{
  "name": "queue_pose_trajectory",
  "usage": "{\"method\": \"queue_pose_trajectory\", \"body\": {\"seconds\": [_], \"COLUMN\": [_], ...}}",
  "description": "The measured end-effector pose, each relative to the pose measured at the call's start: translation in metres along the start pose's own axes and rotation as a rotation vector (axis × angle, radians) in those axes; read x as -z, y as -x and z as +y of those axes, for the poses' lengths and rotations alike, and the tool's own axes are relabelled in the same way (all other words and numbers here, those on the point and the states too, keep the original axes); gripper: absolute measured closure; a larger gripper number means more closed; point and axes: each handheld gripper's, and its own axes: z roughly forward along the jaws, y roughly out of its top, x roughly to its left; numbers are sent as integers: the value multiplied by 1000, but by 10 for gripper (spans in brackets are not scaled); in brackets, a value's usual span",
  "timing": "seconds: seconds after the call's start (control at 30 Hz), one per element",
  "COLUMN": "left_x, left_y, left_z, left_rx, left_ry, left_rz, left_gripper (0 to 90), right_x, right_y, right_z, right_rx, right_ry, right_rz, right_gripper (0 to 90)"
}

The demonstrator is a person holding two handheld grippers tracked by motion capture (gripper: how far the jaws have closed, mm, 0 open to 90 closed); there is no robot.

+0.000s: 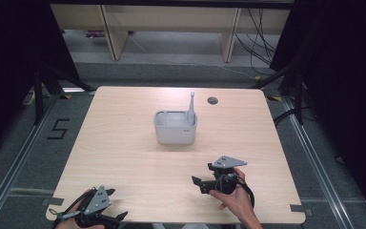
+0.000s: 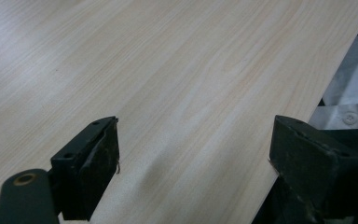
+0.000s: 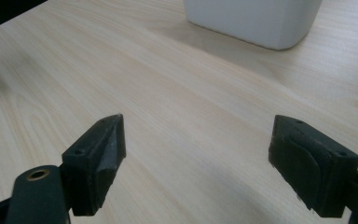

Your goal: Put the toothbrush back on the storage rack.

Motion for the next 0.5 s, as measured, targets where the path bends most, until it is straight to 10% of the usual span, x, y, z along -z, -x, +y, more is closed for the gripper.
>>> {"method": "queue_pose_trajectory", "body": {"seconds": [0.5], "left_x": [-1], "left_y": [0], "left_z": [0], "left_rx": [4], "left_ry": [1], "left_rz": [-4], "left_gripper": [157], "right_x": [9], "right_y": [-7], "right_z": [-14], "right_rx": [32], "right_ry": [-46], "right_rz": [-36], "right_gripper": [187]}}
